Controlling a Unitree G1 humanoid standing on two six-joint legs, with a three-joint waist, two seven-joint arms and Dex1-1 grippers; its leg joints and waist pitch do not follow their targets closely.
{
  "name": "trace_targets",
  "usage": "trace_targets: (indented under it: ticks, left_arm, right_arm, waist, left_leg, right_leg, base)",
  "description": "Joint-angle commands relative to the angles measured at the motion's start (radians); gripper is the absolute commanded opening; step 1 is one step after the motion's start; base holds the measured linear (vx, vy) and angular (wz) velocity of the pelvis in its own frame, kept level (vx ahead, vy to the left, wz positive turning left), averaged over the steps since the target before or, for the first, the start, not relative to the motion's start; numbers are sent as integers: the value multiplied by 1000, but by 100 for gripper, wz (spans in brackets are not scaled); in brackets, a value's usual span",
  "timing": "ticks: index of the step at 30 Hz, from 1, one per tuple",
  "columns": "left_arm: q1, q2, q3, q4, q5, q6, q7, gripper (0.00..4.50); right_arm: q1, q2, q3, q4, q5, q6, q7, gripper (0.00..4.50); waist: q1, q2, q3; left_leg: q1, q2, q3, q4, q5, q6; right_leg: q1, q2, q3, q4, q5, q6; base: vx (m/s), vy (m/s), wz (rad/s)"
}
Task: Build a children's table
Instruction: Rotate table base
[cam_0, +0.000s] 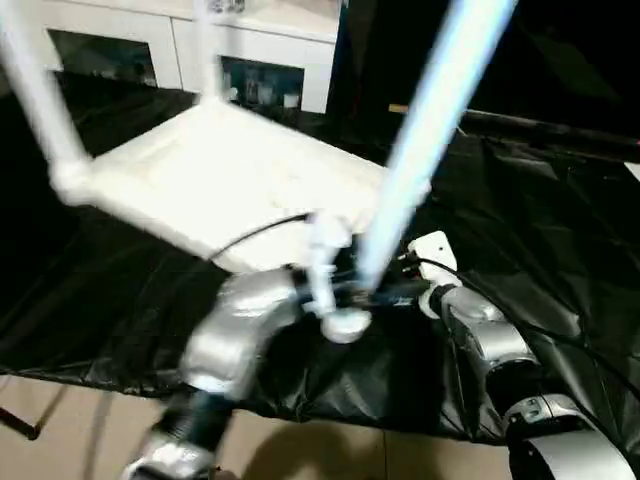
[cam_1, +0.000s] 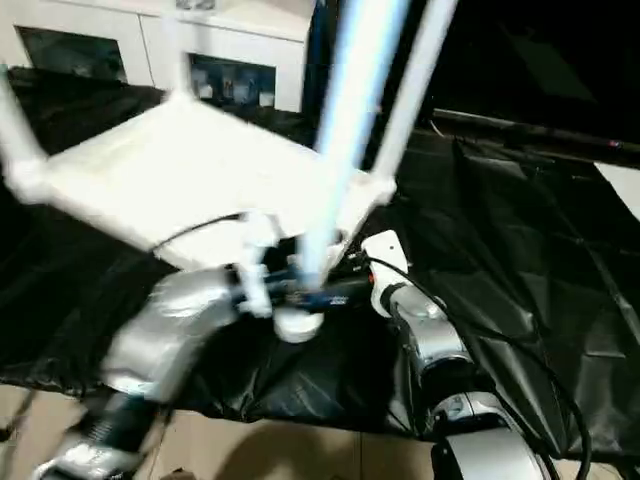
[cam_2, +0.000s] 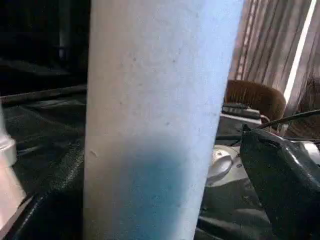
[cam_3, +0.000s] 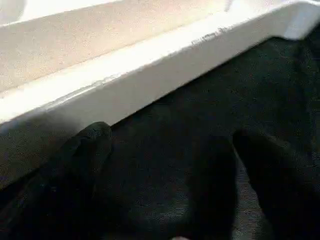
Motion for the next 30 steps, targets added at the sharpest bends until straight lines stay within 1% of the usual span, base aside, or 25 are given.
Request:
trace_targets:
  ticks: [1, 2, 3, 4, 6, 8, 9, 10, 11, 12, 13, 14, 15, 16, 17, 18, 19, 20, 21, 22, 23, 24, 25, 27, 30]
  left_arm:
    - [-26, -47, -77, 28, 27, -27, 11, 446]
    - [-34, -64, -86, 54, 47, -50, 28, 446]
    - [-42, -76, -95, 75, 63, -57, 44, 446]
    - [-50, -87, -102, 96, 80, -66, 59, 446]
    - [-73, -105, -97, 151, 120, -108, 103, 446]
    - [-92, -115, -86, 189, 138, -126, 132, 446]
    - [-101, -118, -82, 205, 143, -132, 140, 446]
    - [-112, -123, -84, 221, 146, -134, 139, 446]
    - [-119, -126, -86, 231, 148, -138, 137, 446]
    - [-123, -129, -88, 237, 150, -142, 134, 446]
    - [-131, -138, -89, 254, 157, -154, 139, 446]
    - [-138, -143, -88, 268, 163, -164, 145, 446]
    - [-144, -146, -88, 280, 168, -174, 151, 446]
    - [-154, -150, -85, 297, 174, -186, 158, 446]
    - [-175, -146, -69, 330, 175, -201, 158, 446]
    - [-185, -135, -58, 344, 168, -205, 140, 446]
    - [-192, -128, -52, 352, 162, -208, 126, 446]
    - [-192, -128, -52, 352, 162, -208, 126, 446]
    - [-197, -106, -47, 358, 157, -211, 94, 446]
    - [-200, -76, -45, 359, 153, -210, 54, 446]
    - [-200, -76, -45, 359, 153, -210, 54, 446]
    - [-202, -17, -42, 358, 139, -185, -34, 446]
    - [-202, -17, -42, 358, 139, -185, -34, 446]
    - [-189, 70, -35, 347, 111, -146, -153, 446]
    - [-193, 157, -47, 374, 122, -116, -246, 446]
  right_arm:
    - [-16, 21, 19, -9, 9, -29, 23, 450]
    - [-16, 23, 18, -6, 9, -31, 22, 450]
    - [-16, 23, 17, -3, 9, -33, 19, 450]
    - [-16, 24, 16, -1, 9, -35, 14, 450]
    - [-17, 23, 7, 3, 12, -39, 5, 450]
    - [-17, 21, -3, 5, 12, -41, 4, 450]
    - [-17, 21, -7, 5, 11, -42, 5, 450]
    - [-16, 21, -11, 7, 11, -46, 7, 450]
    - [-15, 20, -13, 8, 12, -47, 9, 450]
    - [-14, 20, -14, 9, 12, -49, 10, 450]
    - [-13, 19, -14, 10, 11, -52, 9, 450]
    - [-13, 19, -16, 11, 11, -54, 5, 450]
    - [-12, 19, -18, 11, 12, -56, 2, 450]
    - [-11, 17, -23, 10, 14, -57, -3, 450]
    - [-6, 6, -35, 0, 16, -60, -9, 450]
    - [1, -3, -44, -11, 20, -60, -6, 450]
    - [5, -9, -51, -18, 23, -60, -4, 450]
    - [5, -9, -51, -18, 23, -60, -4, 450]
    - [18, -21, -58, -38, 26, -58, 6, 450]
    - [37, -37, -64, -67, 31, -55, 22, 450]
    - [37, -37, -64, -67, 31, -55, 22, 450]
    - [79, -72, -71, -127, 39, -46, 55, 450]
    - [79, -72, -71, -127, 39, -46, 55, 450]
    - [150, -118, -105, -234, 93, 3, 129, 450]
    - [233, -187, -105, -357, 127, 42, 231, 450]
  waist:
    - [3, 19, -69]
    - [1, 26, -70]
    - [0, 23, -69]
    - [2, 36, -69]
    - [0, 30, -68]
    - [2, 28, -69]
    - [3, 30, -69]
    - [6, 52, -69]
    - [3, 41, -69]
    - [3, 39, -69]
    - [5, 41, -70]
    - [8, 70, -70]
    - [3, 60, -71]
    - [6, 58, -72]
    - [5, 66, -72]
    - [6, 65, -71]
    - [7, 71, -73]
    - [8, 68, -72]
    - [10, 75, -72]
    - [10, 74, -74]
    - [11, 75, -73]
    - [11, 80, -73]
    - [13, 79, -73]
    - [15, 82, -72]
    - [12, 87, -72]
  left_leg:
    - [1, 30, -6, -67, -173, -4]
    - [0, 31, -7, -68, -168, -2]
    - [0, 30, -7, -67, -169, 3]
    - [2, 30, -8, -67, -173, 1]
    - [-1, 28, -7, -66, -183, 13]
    - [-3, 27, -6, -64, -179, 24]
    - [-3, 26, -5, -63, -176, 30]
    - [-3, 26, -8, -64, -174, 29]
    - [-3, 27, -6, -63, -177, 31]
    - [-3, 27, -7, -63, -176, 33]
    - [-4, 26, -6, -63, -171, 39]
    - [-2, 26, -9, -63, -172, 37]
    - [-1, 27, -6, -61, -176, 39]
    - [-3, 24, -7, -61, -170, 46]
    - [-4, 23, -5, -60, -169, 54]
    - [-3, 22, -5, -60, -173, 56]
    - [-2, 21, -5, -59, -171, 57]
    - [-5, 21, -6, -59, -166, 62]
    - [-5, 21, -7, -59, -163, 65]
    - [-7, 20, -6, -57, -155, 73]
    - [-6, 20, -5, -58, -154, 78]
    - [-6, 20, -6, -58, -149, 82]
    - [-6, 20, -5, -57, -143, 86]
    - [-5, 22, -5, -58, -145, 89]
    - [-3, 24, -6, -61, -157, 86]
  right_leg:
    - [62, -69, 59, -65, -121, -172]
    - [63, -68, 59, -64, -101, -181]
    - [63, -68, 58, -65, -98, -183]
    - [63, -68, 58, -62, -95, -187]
    - [66, -68, 58, -68, -115, -187]
    - [67, -71, 58, -70, -141, -183]
    - [66, -71, 58, -73, -164, -177]
    - [65, -73, 57, -72, -175, -178]
    - [65, -71, 56, -76, -174, -178]
    - [66, -71, 56, -74, -174, -180]
    - [65, -72, 56, -74, -175, -182]
    - [63, -73, 56, -73, -172, -187]
    - [63, -69, 56, -76, -143, -196]
    - [68, -69, 55, -71, -133, -202]
    - [66, -69, 54, -75, -138, -203]
    - [66, -69, 54, -76, -150, -202]
    - [66, -69, 54, -75, -151, -203]
    - [69, -70, 53, -76, -156, -202]
    - [69, -71, 53, -76, -160, -202]
    - [70, -71, 53, -75, -155, -200]
    - [69, -70, 53, -76, -158, -199]
    - [68, -70, 51, -78, -173, -193]
    - [68, -70, 52, -78, -172, -189]
    - [66, -69, 53, -75, -174, -190]
    - [64, -65, 52, -75, -173, -187]
  base:
    - [0, 0, 0]
    - [0, 0, 0]
    - [0, 0, 0]
    - [0, 0, 0]
    - [0, 0, 0]
    - [0, 0, 0]
    - [0, 0, 0]
    - [0, 0, 0]
    - [0, 0, 0]
    - [0, 0, 0]
    - [0, 0, 0]
    - [0, 0, 0]
    - [0, 0, 0]
    - [0, 0, 0]
    - [0, 0, 0]
    - [0, 0, 0]
    - [0, 0, 0]
    - [0, 0, 0]
    - [0, 0, 0]
    - [0, 0, 0]
    - [0, 0, 0]
    - [0, 0, 0]
    - [0, 0, 0]
    - [0, 0, 0]
    - [0, 0, 0]
